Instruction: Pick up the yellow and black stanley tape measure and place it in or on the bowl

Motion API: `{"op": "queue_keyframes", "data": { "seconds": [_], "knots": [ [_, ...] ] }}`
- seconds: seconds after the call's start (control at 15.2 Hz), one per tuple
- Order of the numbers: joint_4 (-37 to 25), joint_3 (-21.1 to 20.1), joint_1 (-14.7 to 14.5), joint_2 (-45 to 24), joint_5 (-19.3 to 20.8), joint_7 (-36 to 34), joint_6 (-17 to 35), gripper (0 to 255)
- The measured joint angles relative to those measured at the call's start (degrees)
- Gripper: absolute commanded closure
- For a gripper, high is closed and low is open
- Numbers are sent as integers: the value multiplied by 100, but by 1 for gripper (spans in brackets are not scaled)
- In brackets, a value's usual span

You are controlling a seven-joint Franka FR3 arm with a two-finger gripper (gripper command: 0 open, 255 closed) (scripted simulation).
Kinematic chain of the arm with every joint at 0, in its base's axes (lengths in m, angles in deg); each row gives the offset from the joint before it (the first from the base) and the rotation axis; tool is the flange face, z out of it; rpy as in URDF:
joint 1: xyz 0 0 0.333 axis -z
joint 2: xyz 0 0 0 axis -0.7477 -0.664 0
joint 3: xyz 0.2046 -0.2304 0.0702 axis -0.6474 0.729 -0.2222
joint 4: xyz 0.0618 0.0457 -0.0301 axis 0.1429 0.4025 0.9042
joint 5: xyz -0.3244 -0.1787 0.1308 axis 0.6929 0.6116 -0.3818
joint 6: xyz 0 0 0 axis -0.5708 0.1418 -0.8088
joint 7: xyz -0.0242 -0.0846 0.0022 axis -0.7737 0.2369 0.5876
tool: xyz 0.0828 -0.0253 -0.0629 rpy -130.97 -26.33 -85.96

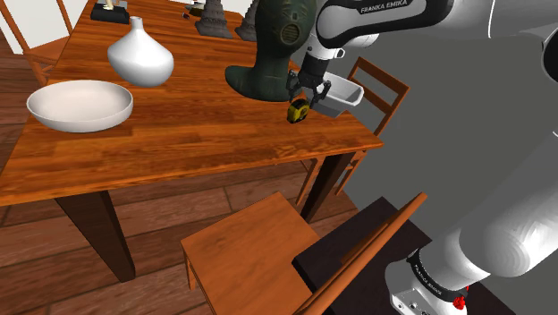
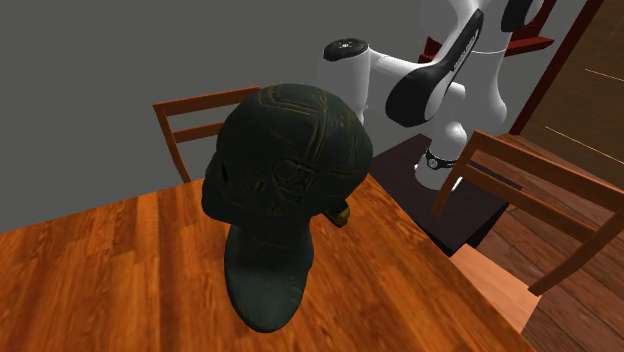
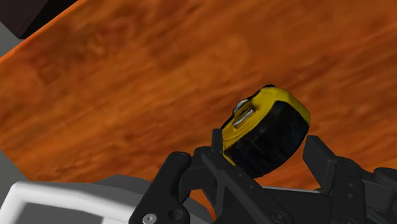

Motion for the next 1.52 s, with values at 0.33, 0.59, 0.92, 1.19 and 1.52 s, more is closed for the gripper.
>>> {"op": "queue_keyframes", "data": {
  "seconds": [0.33, 0.59, 0.92, 1.19, 1.52],
  "knots": [
    [-9, 2, 1, -2, 1, -1, 1, 255],
    [-3, 2, 1, 3, 1, -2, 5, 255],
    [-202, -1, 0, 59, -11, 1, -278, 255],
    [-447, -3, 0, 105, -17, 3, -570, 255],
    [-745, -3, 2, 191, -29, 8, -952, 255]
  ]
}}
